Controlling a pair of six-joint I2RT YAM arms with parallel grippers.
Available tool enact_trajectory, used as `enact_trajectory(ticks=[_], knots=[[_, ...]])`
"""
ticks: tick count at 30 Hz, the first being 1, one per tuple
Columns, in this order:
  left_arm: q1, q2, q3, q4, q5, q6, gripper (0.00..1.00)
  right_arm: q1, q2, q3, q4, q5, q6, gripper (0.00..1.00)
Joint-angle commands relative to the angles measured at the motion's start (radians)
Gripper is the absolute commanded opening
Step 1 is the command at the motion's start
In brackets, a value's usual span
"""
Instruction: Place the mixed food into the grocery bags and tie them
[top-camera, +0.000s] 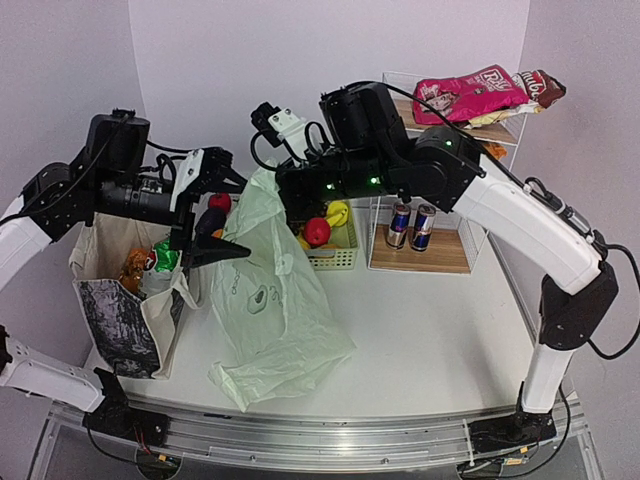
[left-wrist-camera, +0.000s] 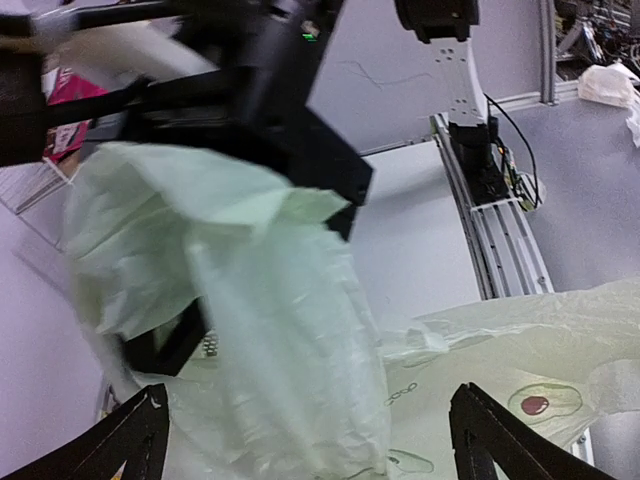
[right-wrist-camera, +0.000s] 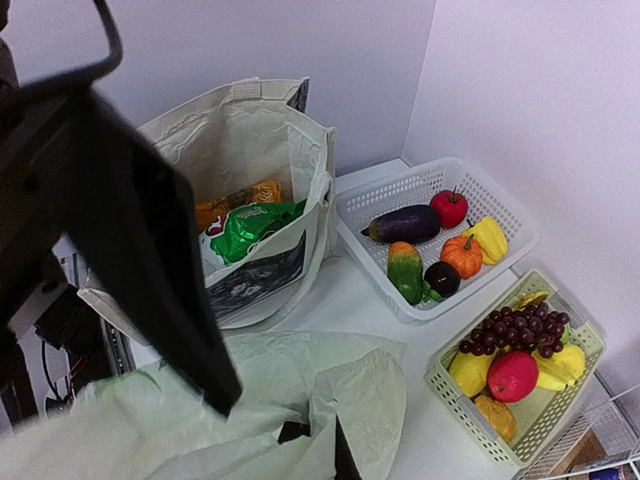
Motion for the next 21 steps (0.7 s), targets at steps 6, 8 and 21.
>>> enact_trajectory(ticks=[6,8,21], knots=[[-0.066,0.045,0.063,0.011,0.01,0.047,0.78,0.005,0.055,0.088,0.008,-0.058,0.049,0.0],[-0.065,0.054,0.063,0.031,-0.039,0.041,0.73,0.003,0.047,0.08,0.008,-0.083,0.048,0.0],[-0.065,0.006,0.071,0.128,-0.147,-0.312,0.0,-0.118,-0.039,-0.044,-0.077,0.054,0.323,0.23]])
